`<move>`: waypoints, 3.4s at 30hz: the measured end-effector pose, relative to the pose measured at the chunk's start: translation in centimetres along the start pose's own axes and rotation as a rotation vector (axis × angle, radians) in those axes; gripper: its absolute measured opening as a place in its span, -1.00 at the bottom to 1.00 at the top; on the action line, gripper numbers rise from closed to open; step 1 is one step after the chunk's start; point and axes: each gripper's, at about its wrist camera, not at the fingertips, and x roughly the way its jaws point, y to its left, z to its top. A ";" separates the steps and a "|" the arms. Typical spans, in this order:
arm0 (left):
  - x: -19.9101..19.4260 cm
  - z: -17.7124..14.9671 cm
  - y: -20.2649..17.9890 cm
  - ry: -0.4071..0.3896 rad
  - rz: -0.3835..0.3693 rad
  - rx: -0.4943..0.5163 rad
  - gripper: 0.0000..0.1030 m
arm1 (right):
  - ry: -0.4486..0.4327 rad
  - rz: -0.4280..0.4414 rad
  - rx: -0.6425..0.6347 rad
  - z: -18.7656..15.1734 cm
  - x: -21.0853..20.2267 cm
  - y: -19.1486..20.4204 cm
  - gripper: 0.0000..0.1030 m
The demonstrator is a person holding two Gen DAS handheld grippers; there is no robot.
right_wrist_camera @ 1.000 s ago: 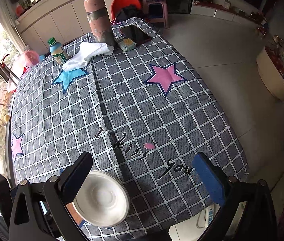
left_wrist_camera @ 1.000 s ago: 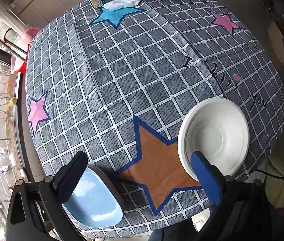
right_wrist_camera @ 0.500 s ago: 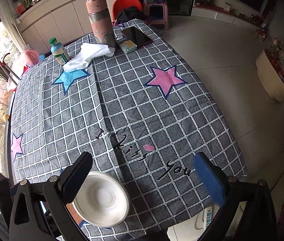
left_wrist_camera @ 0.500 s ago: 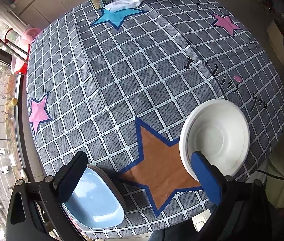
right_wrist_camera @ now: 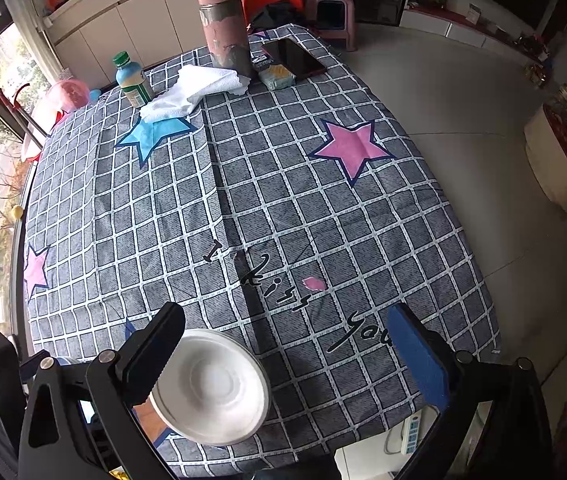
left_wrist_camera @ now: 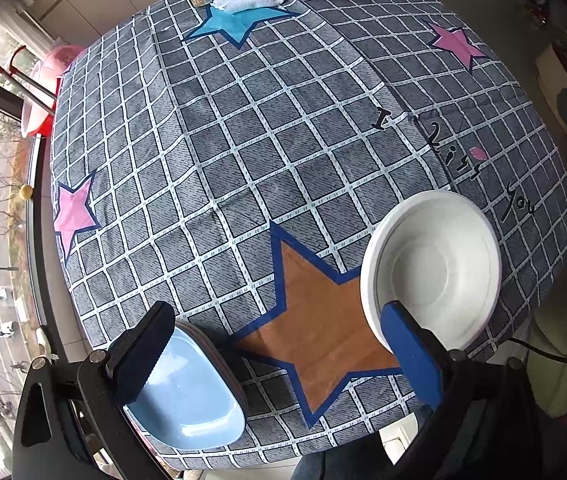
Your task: Organize plates and bowls
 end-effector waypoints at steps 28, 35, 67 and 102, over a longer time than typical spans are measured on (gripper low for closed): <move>2.0 -0.1 -0.7 0.062 0.004 -0.019 1.00 | 0.182 -0.007 -0.070 -3.5 4.9 0.8 0.97; 3.8 -0.1 -0.8 0.104 0.001 -0.042 1.00 | 0.248 -0.006 -0.090 -4.3 6.9 0.9 0.97; 11.6 1.2 -3.1 0.220 -0.155 -0.198 1.00 | 0.566 0.108 -0.084 -11.0 18.6 -1.2 1.00; 10.0 -3.1 -2.6 0.255 -0.232 -0.111 -0.29 | 0.619 0.191 -0.131 -9.6 16.0 0.9 -0.49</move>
